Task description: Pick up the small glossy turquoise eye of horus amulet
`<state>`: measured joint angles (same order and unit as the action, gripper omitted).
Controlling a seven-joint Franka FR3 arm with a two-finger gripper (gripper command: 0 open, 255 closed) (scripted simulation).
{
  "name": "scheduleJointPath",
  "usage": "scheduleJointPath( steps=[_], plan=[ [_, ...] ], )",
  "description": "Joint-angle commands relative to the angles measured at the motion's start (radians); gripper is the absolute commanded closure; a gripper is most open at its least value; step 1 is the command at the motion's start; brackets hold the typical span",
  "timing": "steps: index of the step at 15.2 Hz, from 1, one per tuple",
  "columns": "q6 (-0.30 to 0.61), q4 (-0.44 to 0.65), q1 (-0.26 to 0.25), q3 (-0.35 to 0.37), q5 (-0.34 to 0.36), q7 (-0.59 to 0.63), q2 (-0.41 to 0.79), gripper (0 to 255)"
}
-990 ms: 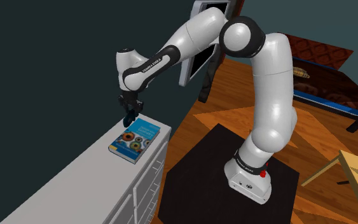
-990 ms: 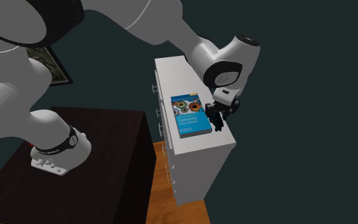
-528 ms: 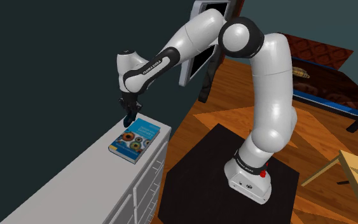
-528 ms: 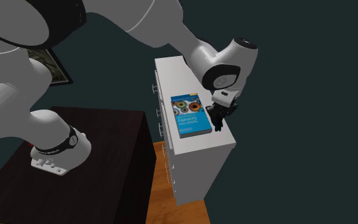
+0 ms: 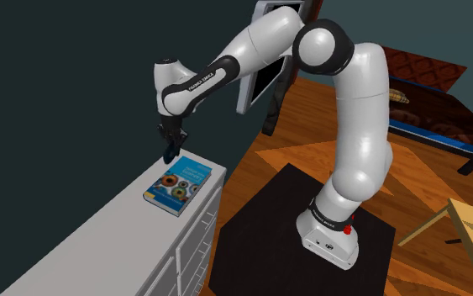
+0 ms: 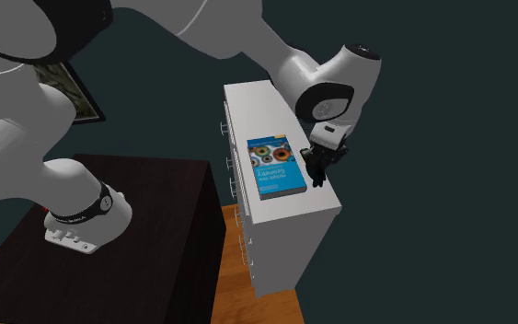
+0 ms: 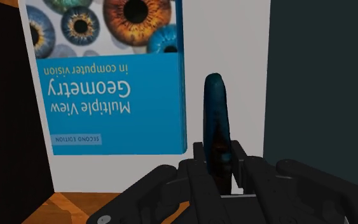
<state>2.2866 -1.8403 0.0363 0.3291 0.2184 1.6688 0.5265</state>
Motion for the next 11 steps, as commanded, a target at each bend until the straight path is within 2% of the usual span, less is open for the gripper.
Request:
scheduleJointPath(
  steps=[1,11],
  plan=[
    [-0.021,0.004,0.002,0.005,-0.007,-0.004,-0.017,255],
    [-0.103,0.024,0.014,0.022,-0.036,-0.022,-0.083,255]
  ],
)
